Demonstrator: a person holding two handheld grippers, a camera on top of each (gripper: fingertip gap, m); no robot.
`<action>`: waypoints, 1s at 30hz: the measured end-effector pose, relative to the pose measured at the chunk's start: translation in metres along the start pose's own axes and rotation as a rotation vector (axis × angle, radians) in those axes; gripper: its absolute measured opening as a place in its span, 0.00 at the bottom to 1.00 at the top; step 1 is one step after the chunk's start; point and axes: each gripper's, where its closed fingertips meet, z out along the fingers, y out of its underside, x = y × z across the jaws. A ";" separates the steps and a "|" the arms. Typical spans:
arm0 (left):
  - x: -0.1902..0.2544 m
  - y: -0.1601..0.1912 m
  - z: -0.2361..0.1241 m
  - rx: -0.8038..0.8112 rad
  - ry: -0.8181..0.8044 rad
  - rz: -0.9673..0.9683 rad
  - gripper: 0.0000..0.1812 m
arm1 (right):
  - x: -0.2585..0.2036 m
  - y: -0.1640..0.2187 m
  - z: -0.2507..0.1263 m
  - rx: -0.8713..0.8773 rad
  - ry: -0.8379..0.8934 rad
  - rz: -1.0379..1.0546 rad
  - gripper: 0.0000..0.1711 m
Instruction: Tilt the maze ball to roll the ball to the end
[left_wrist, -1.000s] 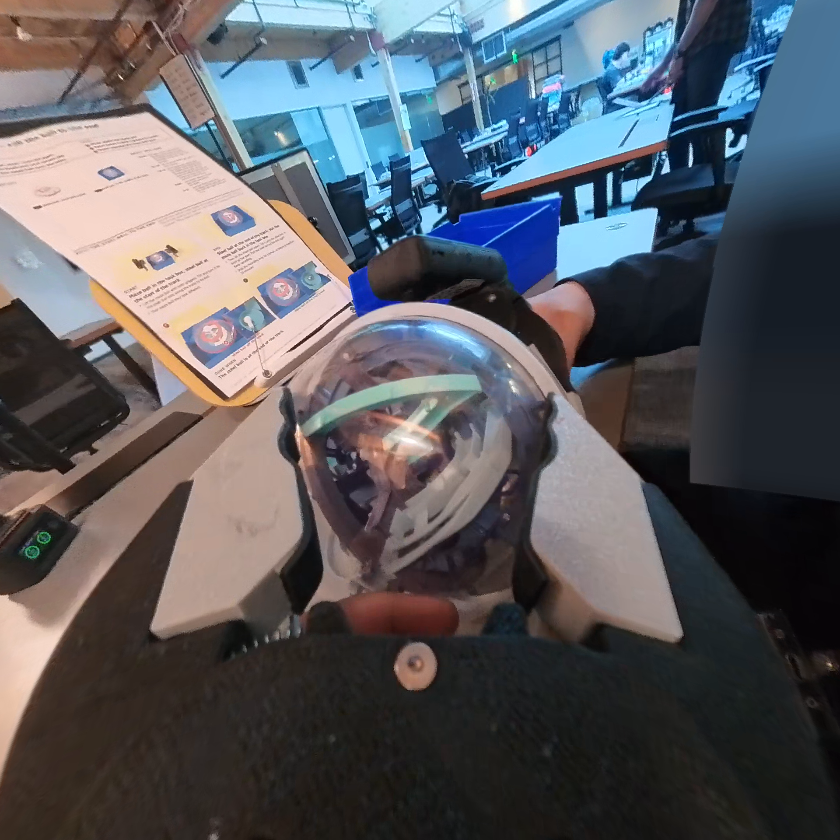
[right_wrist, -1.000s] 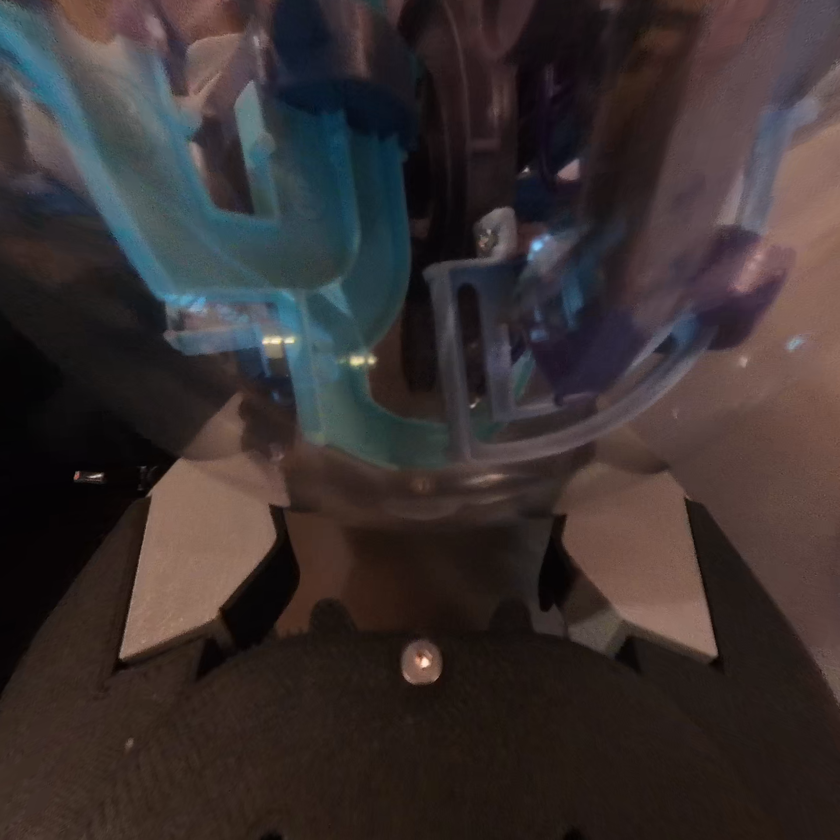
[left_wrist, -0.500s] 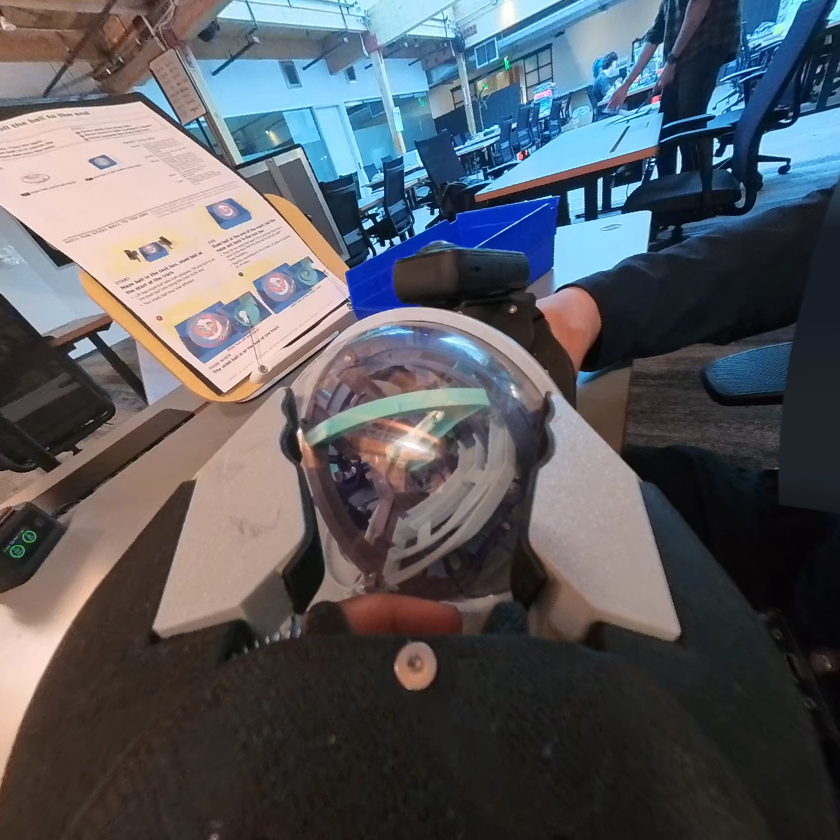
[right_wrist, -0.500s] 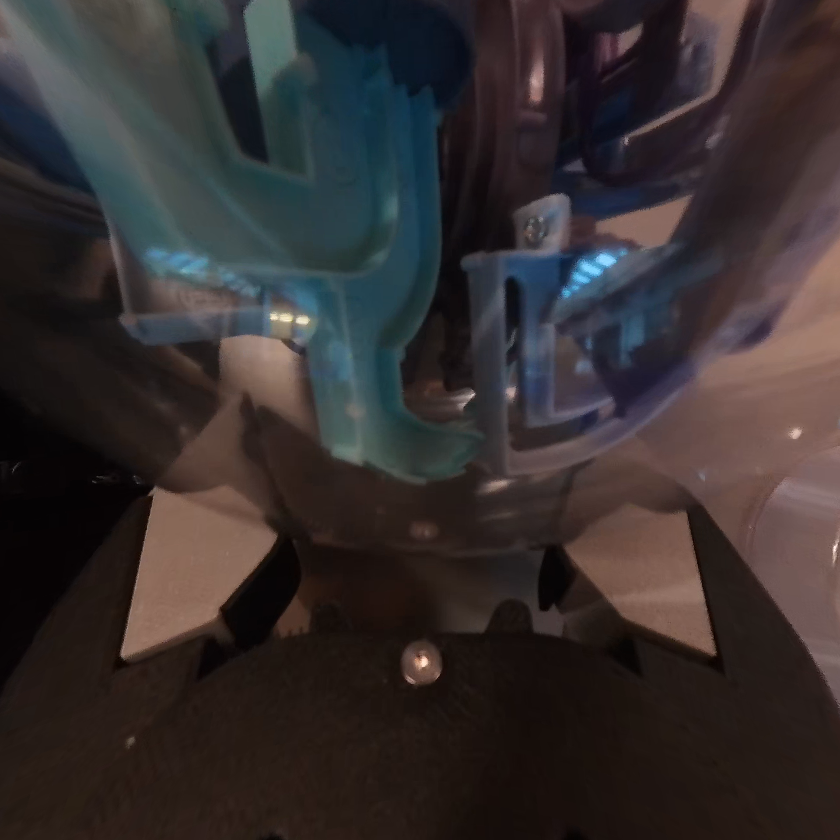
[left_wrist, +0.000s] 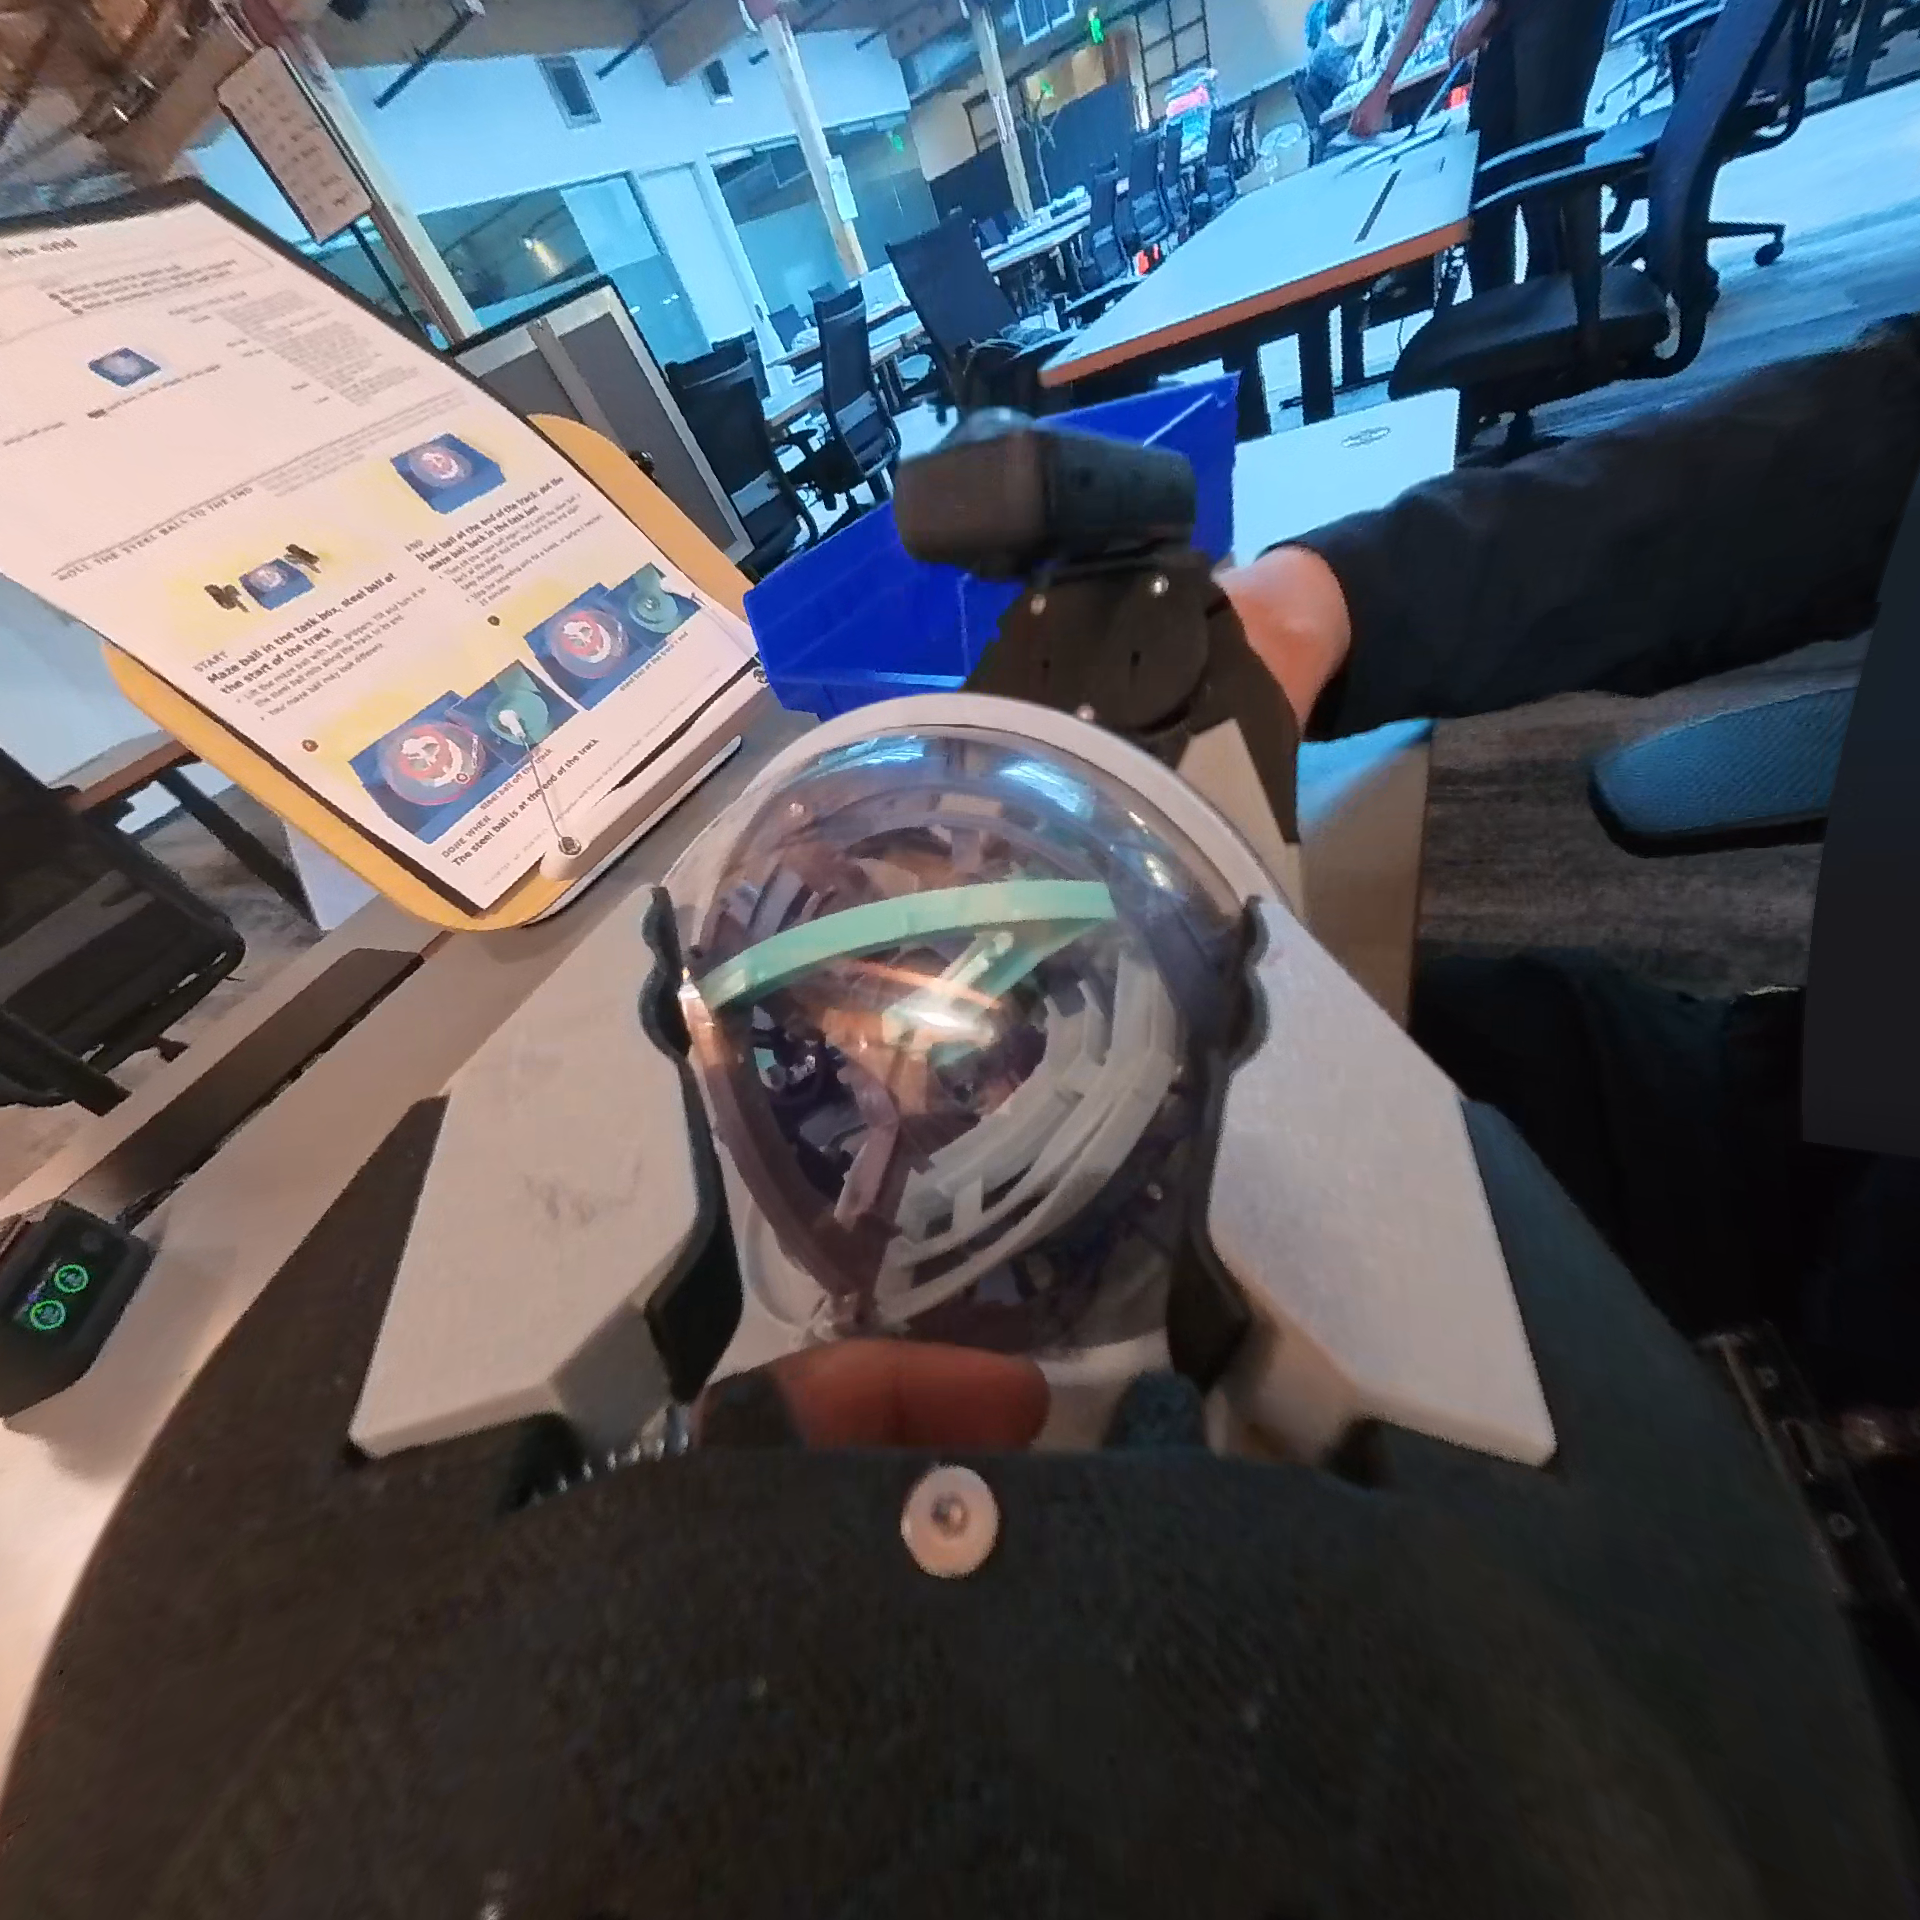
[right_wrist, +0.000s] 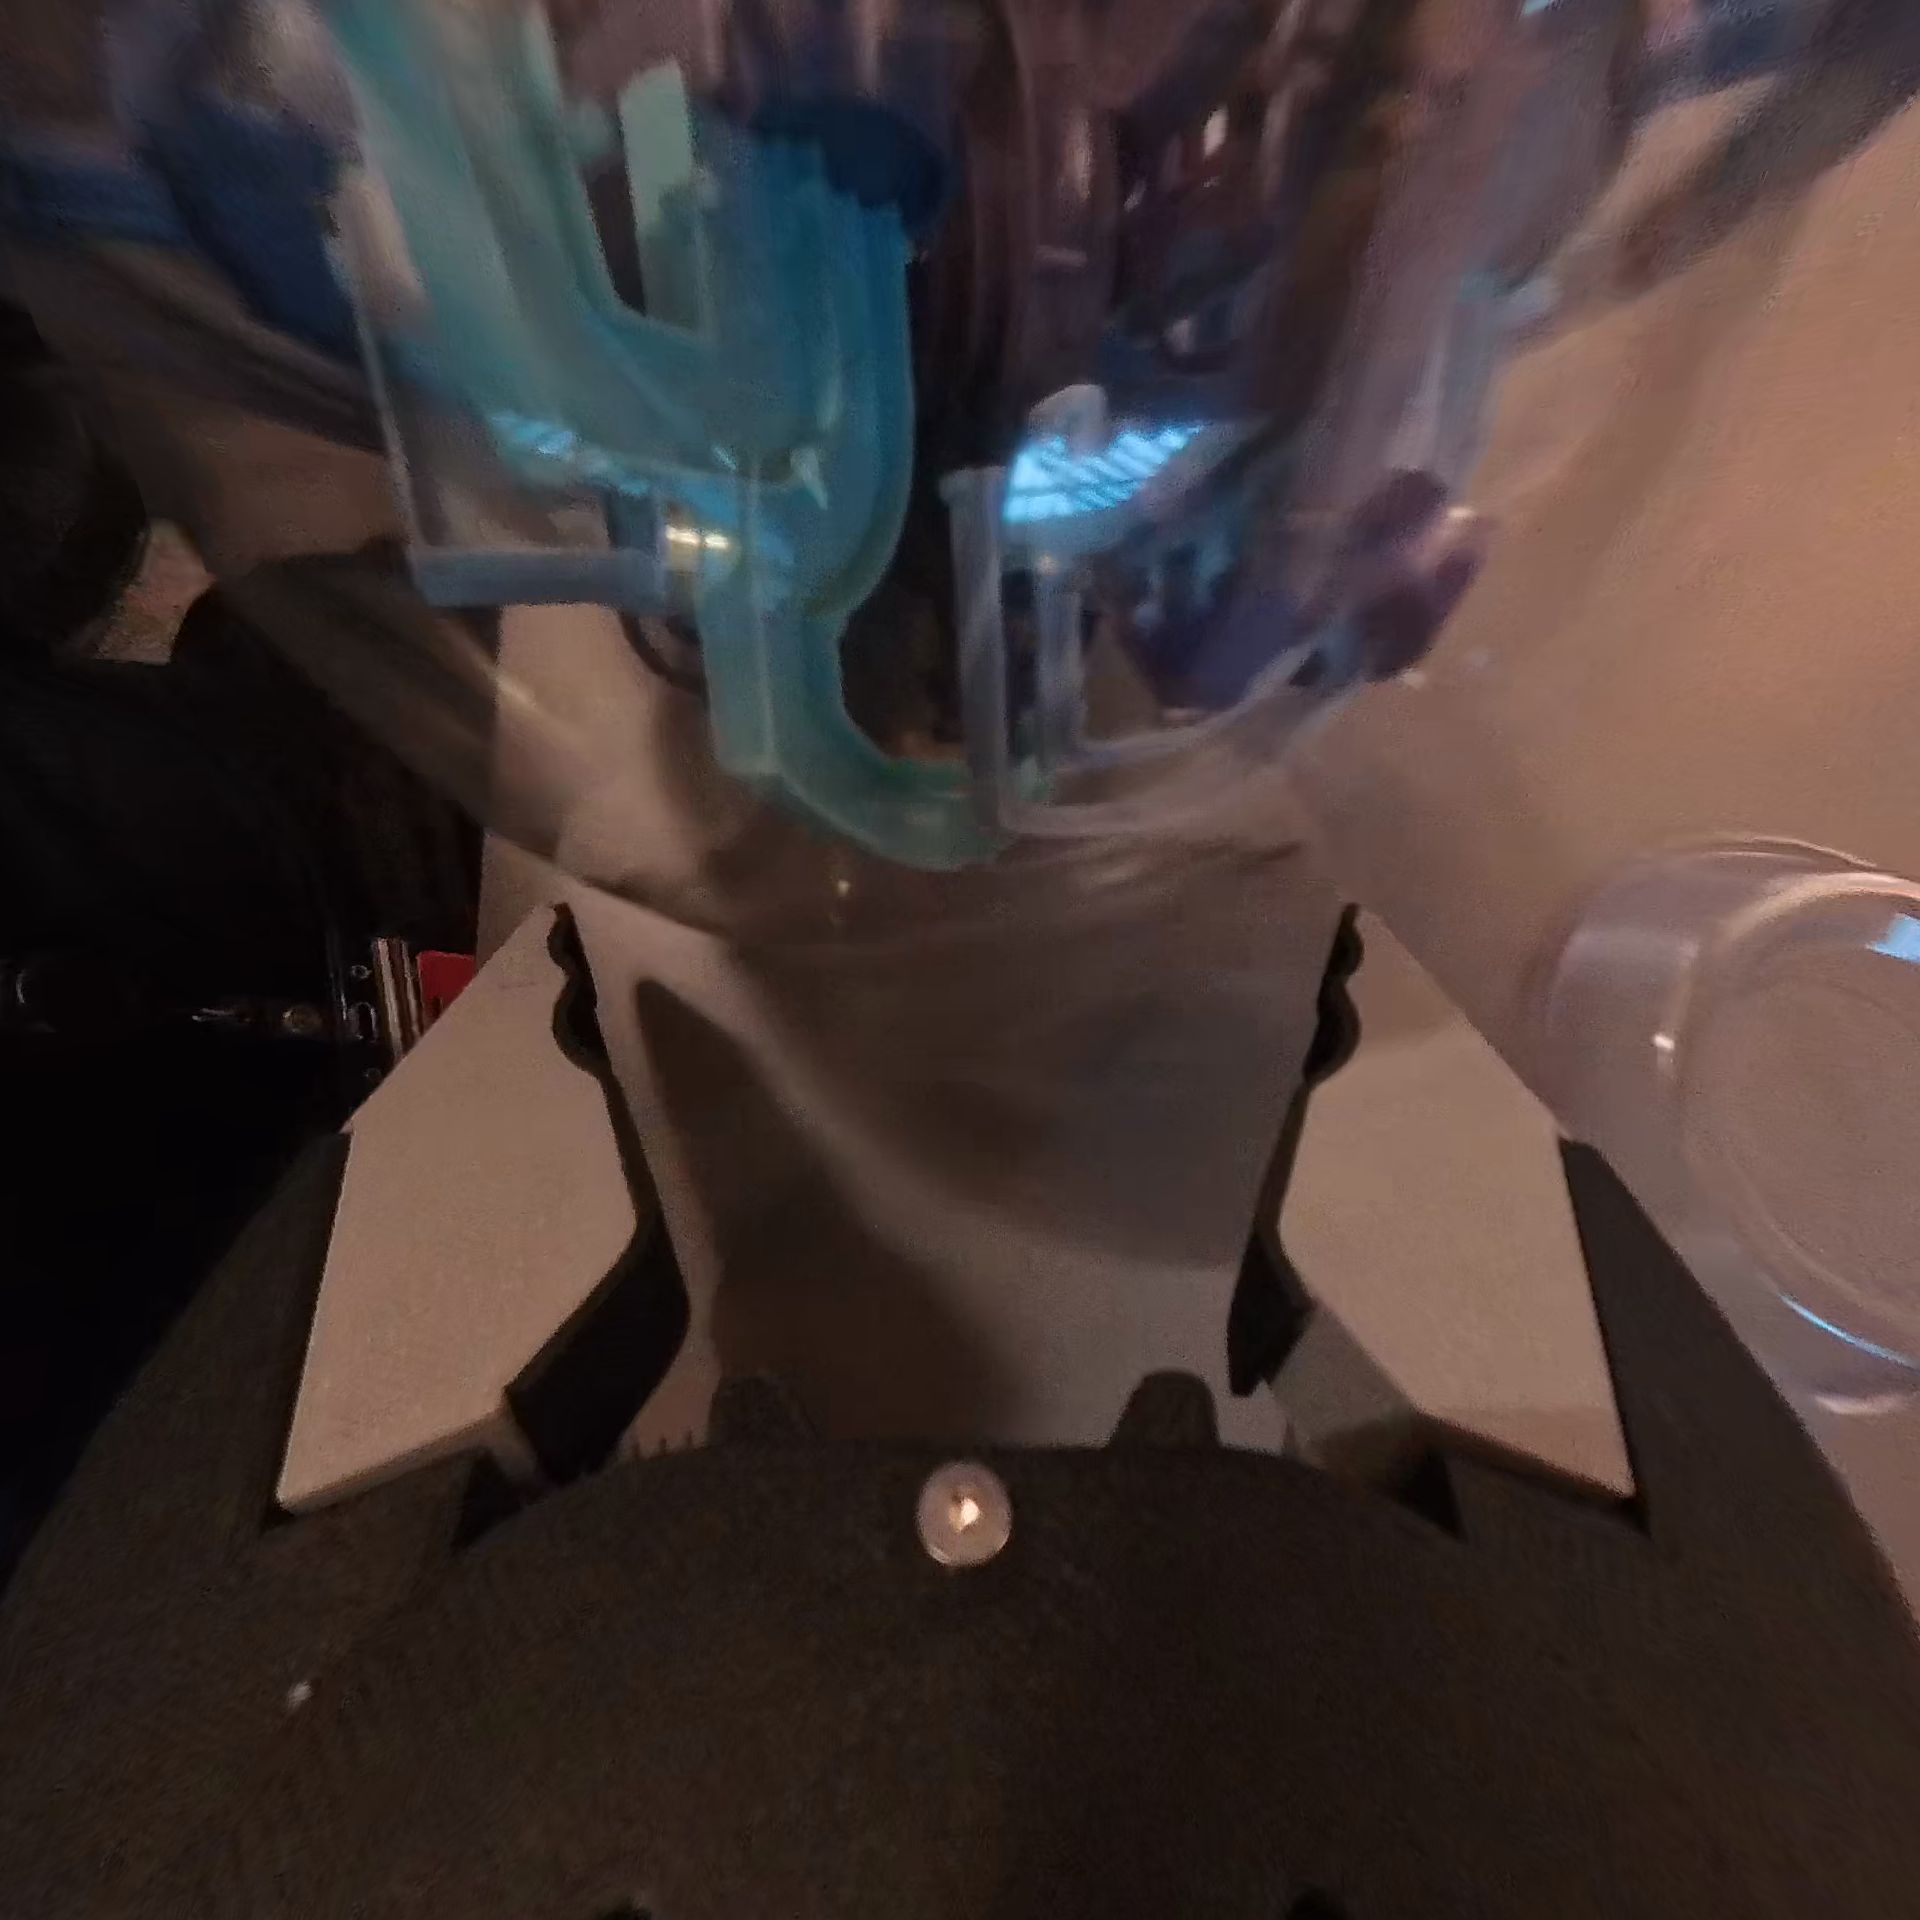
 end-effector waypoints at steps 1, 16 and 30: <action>0.000 0.000 0.000 -0.007 0.003 0.004 0.57 | 0.003 -0.002 -0.009 0.017 0.016 0.002 0.79; 0.004 -0.003 0.018 -0.075 0.064 0.035 0.58 | -0.003 -0.096 -0.075 0.110 -0.013 -0.131 0.74; -0.002 0.011 -0.002 -0.023 0.065 -0.052 0.56 | 0.003 -0.064 -0.067 0.143 0.049 -0.127 0.70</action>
